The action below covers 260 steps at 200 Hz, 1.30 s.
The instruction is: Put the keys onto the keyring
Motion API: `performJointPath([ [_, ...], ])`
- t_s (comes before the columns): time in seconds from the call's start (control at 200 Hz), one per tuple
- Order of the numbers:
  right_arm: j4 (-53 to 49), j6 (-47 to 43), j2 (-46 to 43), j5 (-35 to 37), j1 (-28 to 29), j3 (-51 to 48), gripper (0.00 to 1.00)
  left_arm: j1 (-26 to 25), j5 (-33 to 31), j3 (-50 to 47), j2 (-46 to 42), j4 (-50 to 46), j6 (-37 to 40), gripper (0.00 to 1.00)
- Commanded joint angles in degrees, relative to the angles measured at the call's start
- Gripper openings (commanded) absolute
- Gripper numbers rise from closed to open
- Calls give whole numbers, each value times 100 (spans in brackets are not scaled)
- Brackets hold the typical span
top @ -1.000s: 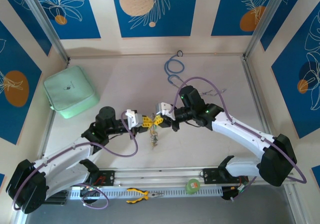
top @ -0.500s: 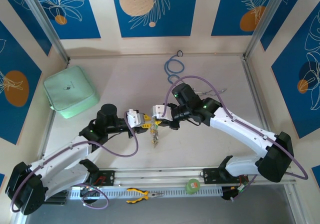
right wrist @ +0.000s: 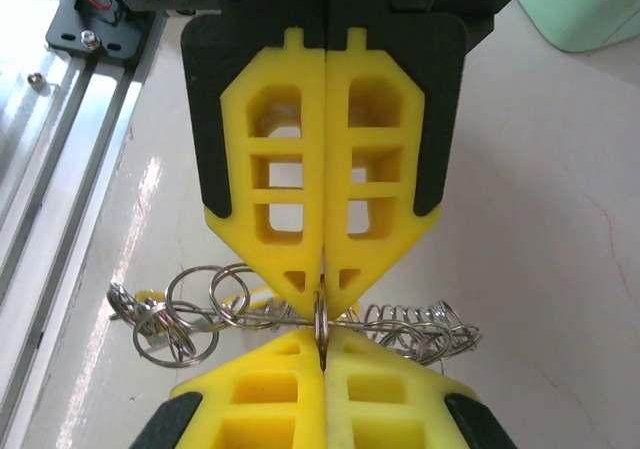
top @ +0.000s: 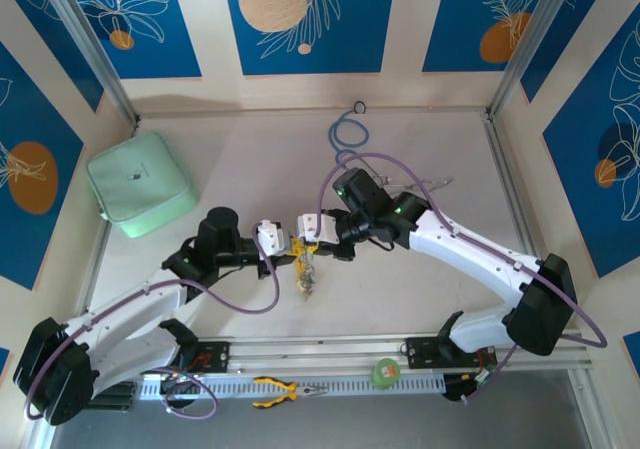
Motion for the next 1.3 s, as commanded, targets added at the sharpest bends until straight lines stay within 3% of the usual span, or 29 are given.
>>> performJointPath([
  [0.0, 717, 297, -322, -818, -211, -201, 13, -46, 259, 163, -23, 76, 80, 0],
  [0.065, 1138, 500, -536, -1276, -478, -574, 29, -46, 292, 77, -65, 299, -38, 0],
  [0.125, 1541, 683, -680, -1699, -720, -947, 35, -46, 345, -45, -75, 676, -257, 0],
  [0.27, 1854, 905, -701, -2047, -908, -1307, 36, -45, 497, -218, -7, 1361, -679, 0],
  [0.525, 2019, 1029, -667, -2261, -923, -1417, 36, -56, 495, -253, 3, 1403, -717, 0],
  [0.79, 2010, 1037, -510, -2335, -895, -1351, 29, -54, 523, -275, -13, 1517, -782, 0],
  [0.94, 2037, 1037, -459, -2268, -863, -1319, 18, -54, 519, -260, -13, 1494, -809, 0],
  [1.055, 1983, 1014, -487, -2212, -850, -1288, 0, -55, 449, -264, -37, 1462, -829, 0],
  [1.09, 1985, 1020, -518, -2159, -850, -1282, 0, -54, 347, -246, -48, 1373, -805, 0],
  [1.155, 1890, 987, -575, -1991, -840, -1239, 0, -61, 106, -205, -112, 1086, -669, 20],
  [1.295, 1130, 448, -508, -1037, -576, -938, 0, -57, -126, -11, -242, 332, -274, 26],
])
